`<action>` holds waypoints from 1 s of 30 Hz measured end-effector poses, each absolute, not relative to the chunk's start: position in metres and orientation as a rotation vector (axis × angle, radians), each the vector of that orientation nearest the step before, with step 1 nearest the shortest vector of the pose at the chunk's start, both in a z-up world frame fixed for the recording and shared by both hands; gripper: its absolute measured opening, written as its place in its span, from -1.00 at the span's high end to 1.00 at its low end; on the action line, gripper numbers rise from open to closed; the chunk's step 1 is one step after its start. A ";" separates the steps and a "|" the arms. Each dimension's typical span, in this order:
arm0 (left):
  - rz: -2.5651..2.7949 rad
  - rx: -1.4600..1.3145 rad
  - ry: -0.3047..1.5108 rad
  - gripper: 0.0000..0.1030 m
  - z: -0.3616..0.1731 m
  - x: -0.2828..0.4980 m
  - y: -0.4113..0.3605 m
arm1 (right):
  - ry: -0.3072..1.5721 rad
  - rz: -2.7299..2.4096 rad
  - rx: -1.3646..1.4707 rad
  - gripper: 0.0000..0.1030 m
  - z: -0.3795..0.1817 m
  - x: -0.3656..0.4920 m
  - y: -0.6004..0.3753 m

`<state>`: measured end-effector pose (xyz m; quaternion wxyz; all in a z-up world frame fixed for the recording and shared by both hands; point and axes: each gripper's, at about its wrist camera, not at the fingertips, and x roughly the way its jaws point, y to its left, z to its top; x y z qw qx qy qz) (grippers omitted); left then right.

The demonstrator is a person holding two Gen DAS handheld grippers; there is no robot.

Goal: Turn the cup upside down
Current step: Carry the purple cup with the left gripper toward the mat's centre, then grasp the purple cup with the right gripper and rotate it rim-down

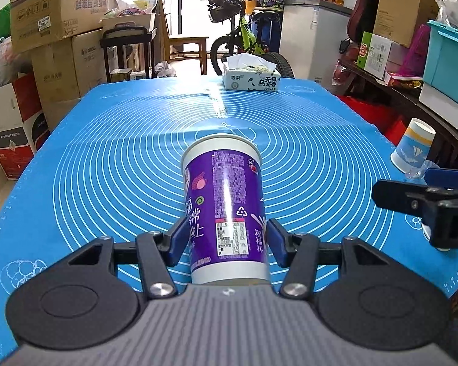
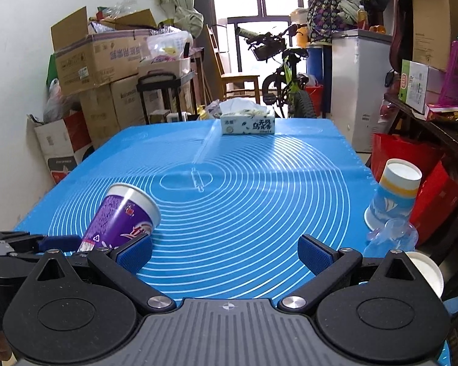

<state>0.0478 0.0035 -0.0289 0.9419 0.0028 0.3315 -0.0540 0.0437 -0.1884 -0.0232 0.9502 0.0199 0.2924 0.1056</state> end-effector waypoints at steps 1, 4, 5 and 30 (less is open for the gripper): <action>-0.111 0.004 0.676 -0.11 -0.029 0.048 0.004 | 0.596 0.213 0.038 -1.00 -0.023 0.044 -0.188; -0.118 -0.012 0.682 -0.24 -0.030 0.049 0.008 | 0.603 0.212 0.035 -1.00 -0.023 0.045 -0.188; -0.121 -0.021 0.687 -0.29 -0.030 0.049 0.009 | 0.606 0.212 0.034 -1.00 -0.023 0.046 -0.188; -0.075 -0.022 0.602 -0.90 -0.006 0.026 0.050 | 0.425 0.373 -0.872 -1.00 0.016 0.059 -0.087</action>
